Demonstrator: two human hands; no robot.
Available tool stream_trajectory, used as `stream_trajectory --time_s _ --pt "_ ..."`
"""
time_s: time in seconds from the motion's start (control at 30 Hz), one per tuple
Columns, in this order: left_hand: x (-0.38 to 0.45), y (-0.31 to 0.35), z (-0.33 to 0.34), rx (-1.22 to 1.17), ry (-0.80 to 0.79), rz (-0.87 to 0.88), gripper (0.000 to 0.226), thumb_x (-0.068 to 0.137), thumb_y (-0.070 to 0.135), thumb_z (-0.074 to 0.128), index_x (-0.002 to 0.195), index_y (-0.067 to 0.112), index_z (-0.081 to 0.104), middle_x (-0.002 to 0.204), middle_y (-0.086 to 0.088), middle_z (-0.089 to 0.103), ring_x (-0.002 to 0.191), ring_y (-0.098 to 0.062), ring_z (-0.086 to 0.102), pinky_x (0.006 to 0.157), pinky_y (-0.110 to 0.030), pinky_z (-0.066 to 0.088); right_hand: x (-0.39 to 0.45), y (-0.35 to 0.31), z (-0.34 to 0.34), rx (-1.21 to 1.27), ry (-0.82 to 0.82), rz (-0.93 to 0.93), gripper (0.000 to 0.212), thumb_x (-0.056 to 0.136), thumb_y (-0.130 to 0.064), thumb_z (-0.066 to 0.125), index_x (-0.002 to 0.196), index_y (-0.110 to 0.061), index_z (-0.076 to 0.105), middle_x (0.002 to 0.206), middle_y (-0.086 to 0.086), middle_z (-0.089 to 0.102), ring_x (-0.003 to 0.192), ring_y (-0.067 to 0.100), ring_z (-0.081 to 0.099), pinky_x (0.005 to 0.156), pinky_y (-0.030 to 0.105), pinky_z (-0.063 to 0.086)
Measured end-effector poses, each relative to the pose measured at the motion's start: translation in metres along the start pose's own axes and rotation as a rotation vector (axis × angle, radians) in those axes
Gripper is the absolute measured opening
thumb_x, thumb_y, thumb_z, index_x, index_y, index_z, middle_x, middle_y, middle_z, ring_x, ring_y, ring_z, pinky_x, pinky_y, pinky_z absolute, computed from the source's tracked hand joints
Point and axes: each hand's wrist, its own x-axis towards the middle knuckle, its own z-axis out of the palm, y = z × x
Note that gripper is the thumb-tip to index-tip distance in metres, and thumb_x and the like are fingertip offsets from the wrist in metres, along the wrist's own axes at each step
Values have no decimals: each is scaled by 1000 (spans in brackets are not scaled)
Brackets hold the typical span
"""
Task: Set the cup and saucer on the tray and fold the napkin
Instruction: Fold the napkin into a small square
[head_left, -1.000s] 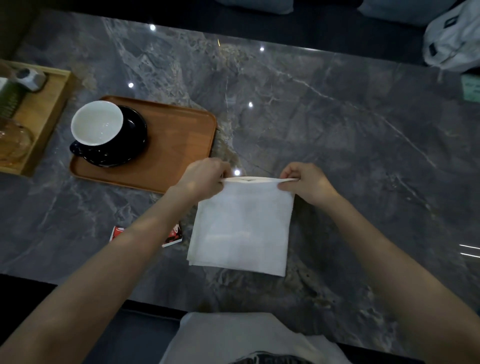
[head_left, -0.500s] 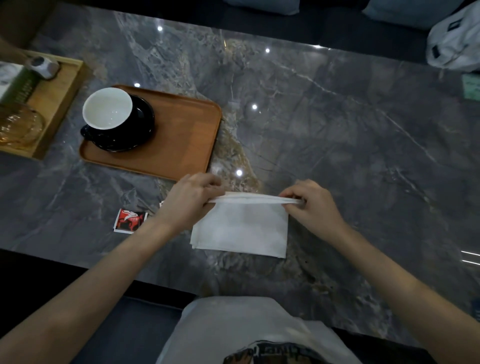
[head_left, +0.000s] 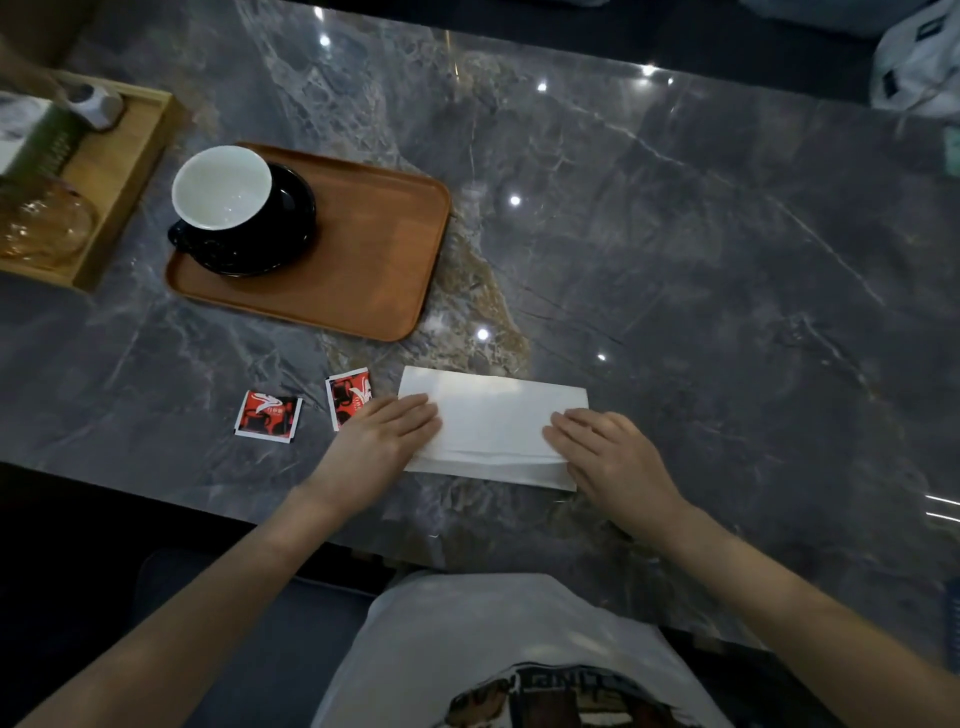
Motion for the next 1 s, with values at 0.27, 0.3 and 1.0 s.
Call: stream_trajectory --time_s 0.27,0.3,1.0 --pt "-10 1 18 11 -58 -45 40 72 7 40 95 4 72 106 -13 71 98 -29 67 90 -35 34 -15 -6 22 -44 -60 -1 41 72 2 63 112 -6 65 115 10 68 109 27 63 97 34 31" --pt "-10 1 20 12 -67 -51 40 71 7 40 96 4 72 107 -13 70 99 -29 67 90 -35 34 -16 -7 23 -44 -62 3 40 75 0 52 113 -6 65 116 10 67 109 27 63 98 34 31" --pt "52 47 49 -27 -100 -348 55 89 27 25 137 1 36 146 -15 37 137 -25 28 111 -37 10 64 -63 49 88 -271 504 61 87 -37 -2 143 -13 0 157 4 11 144 17 6 111 34 -10"
